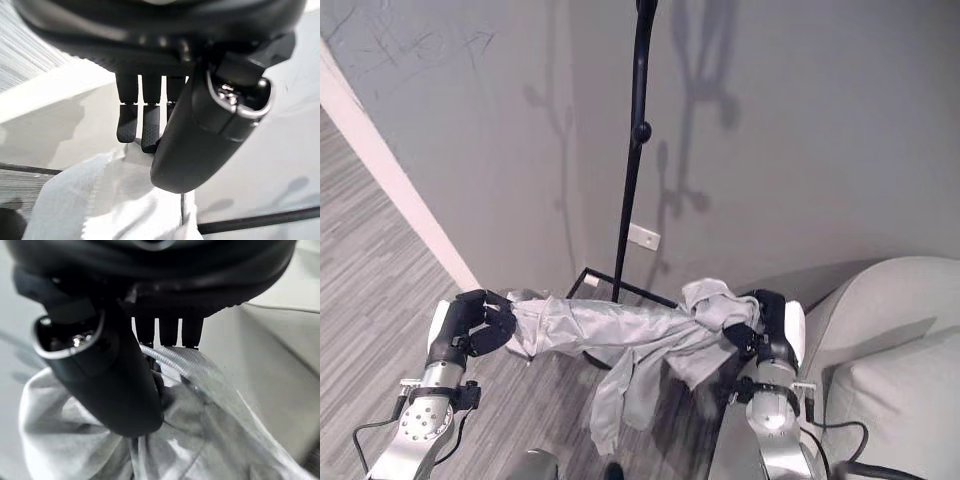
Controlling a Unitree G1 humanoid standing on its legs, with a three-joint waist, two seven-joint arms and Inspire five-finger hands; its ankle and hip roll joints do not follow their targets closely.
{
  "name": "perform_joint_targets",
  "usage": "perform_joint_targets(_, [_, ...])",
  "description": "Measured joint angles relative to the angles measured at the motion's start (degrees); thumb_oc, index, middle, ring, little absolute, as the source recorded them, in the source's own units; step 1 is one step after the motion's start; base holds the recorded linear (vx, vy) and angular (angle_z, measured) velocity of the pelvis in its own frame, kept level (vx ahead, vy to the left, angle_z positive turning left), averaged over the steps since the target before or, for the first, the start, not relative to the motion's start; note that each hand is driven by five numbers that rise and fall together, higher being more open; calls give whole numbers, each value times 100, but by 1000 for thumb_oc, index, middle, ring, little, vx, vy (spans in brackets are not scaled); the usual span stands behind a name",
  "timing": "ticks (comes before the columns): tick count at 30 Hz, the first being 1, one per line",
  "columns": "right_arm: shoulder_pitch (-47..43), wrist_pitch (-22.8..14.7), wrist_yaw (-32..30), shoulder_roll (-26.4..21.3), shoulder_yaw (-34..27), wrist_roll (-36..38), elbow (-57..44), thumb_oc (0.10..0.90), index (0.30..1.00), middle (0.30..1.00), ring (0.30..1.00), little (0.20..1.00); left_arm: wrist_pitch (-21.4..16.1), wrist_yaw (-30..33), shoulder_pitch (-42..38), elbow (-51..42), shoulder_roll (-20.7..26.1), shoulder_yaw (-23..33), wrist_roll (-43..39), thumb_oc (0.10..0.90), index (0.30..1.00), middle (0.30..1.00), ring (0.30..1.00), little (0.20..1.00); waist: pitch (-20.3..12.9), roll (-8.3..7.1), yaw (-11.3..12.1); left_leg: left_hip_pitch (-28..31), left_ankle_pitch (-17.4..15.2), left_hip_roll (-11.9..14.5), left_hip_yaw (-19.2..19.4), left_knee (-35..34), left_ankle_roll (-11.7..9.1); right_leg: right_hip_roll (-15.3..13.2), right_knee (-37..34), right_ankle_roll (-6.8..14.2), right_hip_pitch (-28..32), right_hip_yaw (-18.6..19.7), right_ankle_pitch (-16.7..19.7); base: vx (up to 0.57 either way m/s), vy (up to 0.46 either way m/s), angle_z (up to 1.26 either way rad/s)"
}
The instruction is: Hang the clothes on the sofa on the clothes rack.
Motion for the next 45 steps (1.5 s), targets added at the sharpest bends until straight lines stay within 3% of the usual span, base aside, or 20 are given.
perform_joint_targets(1, [-43,-1,-44,-103,0,-82,-21,400,300,300,300,300,-1,9,-43,1,-53,5,103,400,300,300,300,300,-16,28,-25,30,122,-279,-307,-460,-77,-76,-2,90,2,1,-58,171,101,-4])
perform_joint_targets(2, [-76,-1,-78,-360,5,-175,-43,400,300,300,300,300,-5,23,-96,-27,-110,7,306,400,300,300,300,300,-104,264,-63,-51,650,-493,-430,-1089,96,-49,1,209,14,-25,-132,171,101,-13])
perform_joint_targets(3, [-97,8,-82,-560,50,-202,-40,400,300,300,300,300,-4,62,-96,-46,-82,37,574,400,300,300,300,300,-210,553,-48,14,1113,-546,-502,-1560,122,95,-53,331,90,-27,-227,216,137,-25])
perform_joint_targets(4, [-161,8,-73,-708,85,-393,-30,400,300,300,300,300,-1,141,-116,-40,5,76,980,400,300,300,300,300,-222,806,-54,196,1757,-432,-719,-1839,-19,262,-86,436,217,16,-394,171,96,-23])
perform_joint_targets(5, [-183,0,-75,-679,110,-522,0,400,300,300,300,300,50,240,-170,-46,148,151,1262,400,300,300,300,300,-221,803,-41,276,1821,-478,-649,-1908,-30,214,-83,550,282,-7,-471,184,88,-25])
perform_joint_targets(8, [-308,-31,-67,-770,151,-921,12,400,300,300,300,300,13,468,-334,-333,484,568,2032,400,300,300,300,300,-221,761,115,367,1868,-628,-495,-2073,85,-16,-66,646,224,7,-602,251,72,-18])
perform_joint_targets(11, [-356,8,-60,-793,114,-1304,10,400,300,300,300,300,-82,481,-185,-578,526,522,2847,400,300,300,300,300,-144,677,347,628,1906,-730,-491,-2231,221,-158,-92,712,436,-126,-681,265,76,1])
perform_joint_targets(15, [-862,42,-51,-799,37,-1535,-8,400,300,300,300,300,-41,566,-190,-706,862,522,3464,400,300,300,300,300,-36,563,420,788,1816,-752,-524,-2250,276,-186,-101,709,637,-184,-742,133,46,9])
perform_joint_targets(20, [-1478,123,-119,-938,-253,-1771,-147,400,300,300,300,300,109,822,-297,-883,1325,523,3749,400,300,300,300,300,-18,534,559,850,1791,-701,-519,-2251,283,-142,-101,662,662,-148,-771,72,25,0])
perform_joint_targets(24, [-1540,97,-188,-1139,-263,-1935,-185,400,300,300,300,300,155,1009,-408,-913,1402,524,3909,400,300,300,300,300,-11,524,632,864,1751,-681,-515,-2249,275,-127,-100,657,704,-146,-773,45,24,-1])
perform_joint_targets(34, [-1977,75,-511,-2105,-590,-2217,-948,400,300,300,300,300,75,1574,-657,-964,2864,489,4851,400,300,300,300,300,11,509,817,811,1732,-666,-488,-2254,271,-127,-99,632,613,-100,-787,48,43,-2])
perform_joint_targets(37, [-1977,82,-719,-2106,-781,-2414,-1008,400,300,300,300,300,81,2031,-941,-1020,2951,517,4850,400,300,300,300,300,11,508,833,809,1743,-673,-501,-2254,271,-127,-99,632,620,-130,-787,23,42,5])
perform_joint_targets(41, [-1969,123,-967,-2096,-969,-2423,-1099,400,300,300,300,300,176,2747,-1490,-1296,2960,1090,5042,400,300,300,300,300,10,507,816,791,1746,-683,-511,-2254,278,-136,-99,634,614,-131,-785,16,13,-1])
perform_joint_targets(45, [-1966,128,-1153,-2096,-1078,-2420,-1478,400,300,300,300,300,407,3475,-2600,-1795,3134,2300,5032,400,300,300,300,300,1,515,626,783,1765,-734,-504,-2252,309,-185,-97,644,625,-140,-780,36,17,-2])
